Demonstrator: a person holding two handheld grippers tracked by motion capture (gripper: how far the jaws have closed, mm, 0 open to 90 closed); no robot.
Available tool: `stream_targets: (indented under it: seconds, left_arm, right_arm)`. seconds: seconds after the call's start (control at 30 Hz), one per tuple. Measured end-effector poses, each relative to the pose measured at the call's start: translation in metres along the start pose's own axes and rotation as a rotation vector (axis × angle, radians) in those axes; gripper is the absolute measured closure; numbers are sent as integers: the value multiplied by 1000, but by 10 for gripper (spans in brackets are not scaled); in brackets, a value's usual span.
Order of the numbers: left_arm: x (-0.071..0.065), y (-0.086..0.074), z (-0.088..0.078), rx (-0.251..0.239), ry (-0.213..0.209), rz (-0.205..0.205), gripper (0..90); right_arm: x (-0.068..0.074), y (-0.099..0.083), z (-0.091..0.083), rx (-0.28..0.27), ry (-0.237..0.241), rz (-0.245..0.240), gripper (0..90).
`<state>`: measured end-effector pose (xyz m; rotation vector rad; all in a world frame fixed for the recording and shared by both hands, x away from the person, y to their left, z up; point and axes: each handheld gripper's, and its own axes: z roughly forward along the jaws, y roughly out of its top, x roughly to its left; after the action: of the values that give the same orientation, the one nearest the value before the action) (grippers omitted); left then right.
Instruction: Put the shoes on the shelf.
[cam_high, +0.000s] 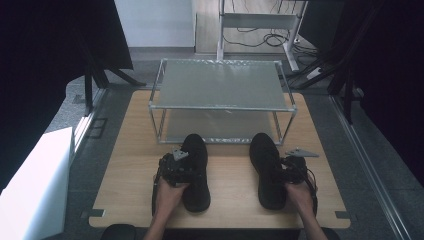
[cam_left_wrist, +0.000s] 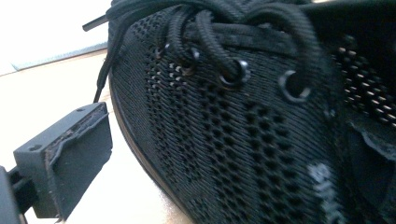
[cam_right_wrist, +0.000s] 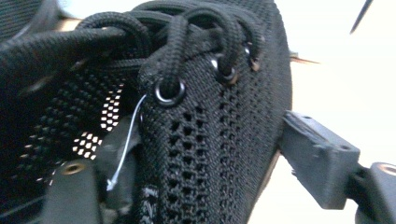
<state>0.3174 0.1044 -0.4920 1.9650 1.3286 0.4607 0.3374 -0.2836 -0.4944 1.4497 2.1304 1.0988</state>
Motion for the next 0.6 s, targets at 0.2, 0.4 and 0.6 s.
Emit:
stream_targets:
  seconds: [0.2,0.4,0.6]
  left_arm:
    - [3,0,-1,-32,36,13,311]
    - [15,1,-8,-6,39,7,517]
    - [32,-3,-18,0,51,-39,740]
  right_arm:
    - [-3,1,0,-25,-90,-22,529]
    - [-4,0,-7,-53,-131,1,721]
    - [-20,-3,-13,-78,-51,164,751]
